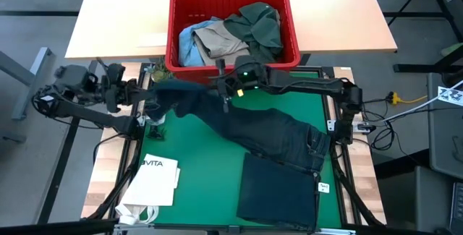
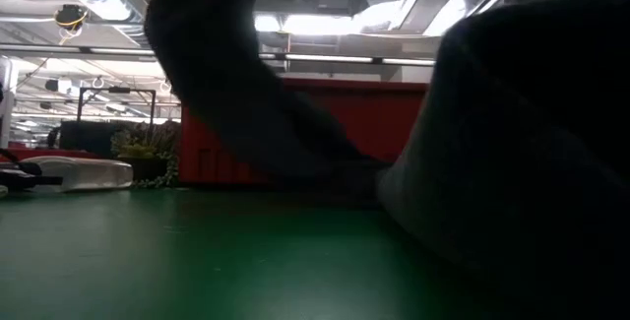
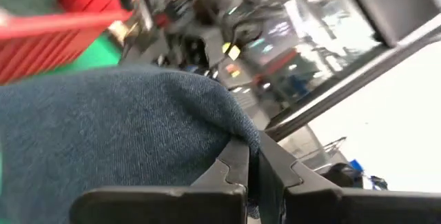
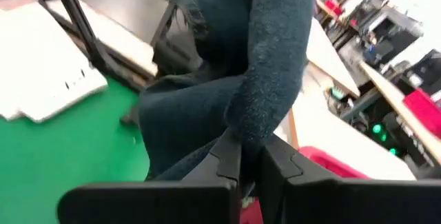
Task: Fold Laundry from Bin
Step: Fold the dark blue pants
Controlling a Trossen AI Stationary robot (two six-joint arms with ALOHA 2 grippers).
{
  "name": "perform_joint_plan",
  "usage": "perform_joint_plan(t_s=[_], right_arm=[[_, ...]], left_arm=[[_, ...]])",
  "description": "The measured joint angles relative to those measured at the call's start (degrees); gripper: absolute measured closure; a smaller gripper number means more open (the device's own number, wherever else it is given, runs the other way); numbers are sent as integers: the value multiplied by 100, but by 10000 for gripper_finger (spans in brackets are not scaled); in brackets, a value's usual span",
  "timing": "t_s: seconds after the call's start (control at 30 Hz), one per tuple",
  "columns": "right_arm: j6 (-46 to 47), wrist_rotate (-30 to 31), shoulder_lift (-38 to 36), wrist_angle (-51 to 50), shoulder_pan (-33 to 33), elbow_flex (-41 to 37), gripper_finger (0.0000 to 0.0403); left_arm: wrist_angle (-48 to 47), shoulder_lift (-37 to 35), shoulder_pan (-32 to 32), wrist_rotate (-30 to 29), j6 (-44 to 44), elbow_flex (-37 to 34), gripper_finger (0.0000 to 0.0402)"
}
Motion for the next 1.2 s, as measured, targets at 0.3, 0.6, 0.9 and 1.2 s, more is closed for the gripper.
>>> perform_joint_plan(t_s=[0.3, 0.6, 0.9, 1.2], right_arm=[[-27, 574, 573, -9, -185, -2, 381], [-294, 1014, 689, 82, -185, -2, 381], [-647, 1129, 689, 316, -211, -7, 297], [-1041, 1898, 87, -202, -239, -9, 189]], left_arm=[[-2385, 9, 4, -222, -1979, -2, 401], [-2990, 9, 4, -639, -2194, -5, 396], [-3030, -4, 4, -669, -2199, -5, 394], [-3028, -4, 4, -698, -2528, -5, 398]])
